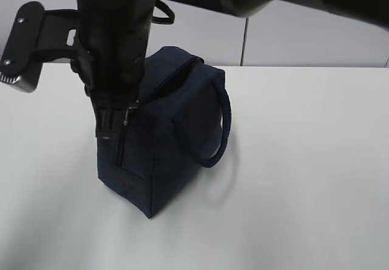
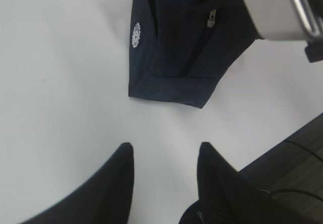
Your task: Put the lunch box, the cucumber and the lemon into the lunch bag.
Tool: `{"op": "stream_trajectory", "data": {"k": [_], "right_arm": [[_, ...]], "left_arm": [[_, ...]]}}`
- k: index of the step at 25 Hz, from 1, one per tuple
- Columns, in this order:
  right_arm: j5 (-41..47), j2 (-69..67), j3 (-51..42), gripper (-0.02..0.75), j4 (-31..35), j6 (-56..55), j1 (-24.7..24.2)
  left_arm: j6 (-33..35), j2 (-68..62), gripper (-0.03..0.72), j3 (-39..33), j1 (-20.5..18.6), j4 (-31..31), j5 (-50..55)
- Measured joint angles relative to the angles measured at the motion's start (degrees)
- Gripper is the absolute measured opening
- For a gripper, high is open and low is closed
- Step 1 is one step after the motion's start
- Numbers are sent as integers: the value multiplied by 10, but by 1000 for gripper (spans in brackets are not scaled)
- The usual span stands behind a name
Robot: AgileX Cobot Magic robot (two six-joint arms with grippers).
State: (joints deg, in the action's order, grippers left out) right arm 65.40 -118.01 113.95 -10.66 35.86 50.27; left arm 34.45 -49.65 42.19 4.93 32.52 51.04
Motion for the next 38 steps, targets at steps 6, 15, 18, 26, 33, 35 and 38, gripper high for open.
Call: {"op": "stream_trajectory", "data": {"k": [6,15,18,26,33,35,38], "right_arm": [[-1,0,0,0,-45,-63,-1],[-8,4,0,0,-62,-109,-1],[-8,13,0,0,-61,-109,-2],[-8,17,0,0,-9,-110,-29],[7,18,0,0,22,-107,-40],[13,18,0,0,32,-107,-42],[23,20,0,0,43,-107,-48]], "left_arm": [[35,-37,284,0,0,46,-12],[104,-93,284,0,0,88,-27],[164,-108,284,-13,0,134,-44],[360,-110,283,-104,0,282,-115],[516,-140,278,-122,0,420,-128],[550,-162,265,-122,0,445,-129],[598,-201,245,-122,0,479,-130]]}}
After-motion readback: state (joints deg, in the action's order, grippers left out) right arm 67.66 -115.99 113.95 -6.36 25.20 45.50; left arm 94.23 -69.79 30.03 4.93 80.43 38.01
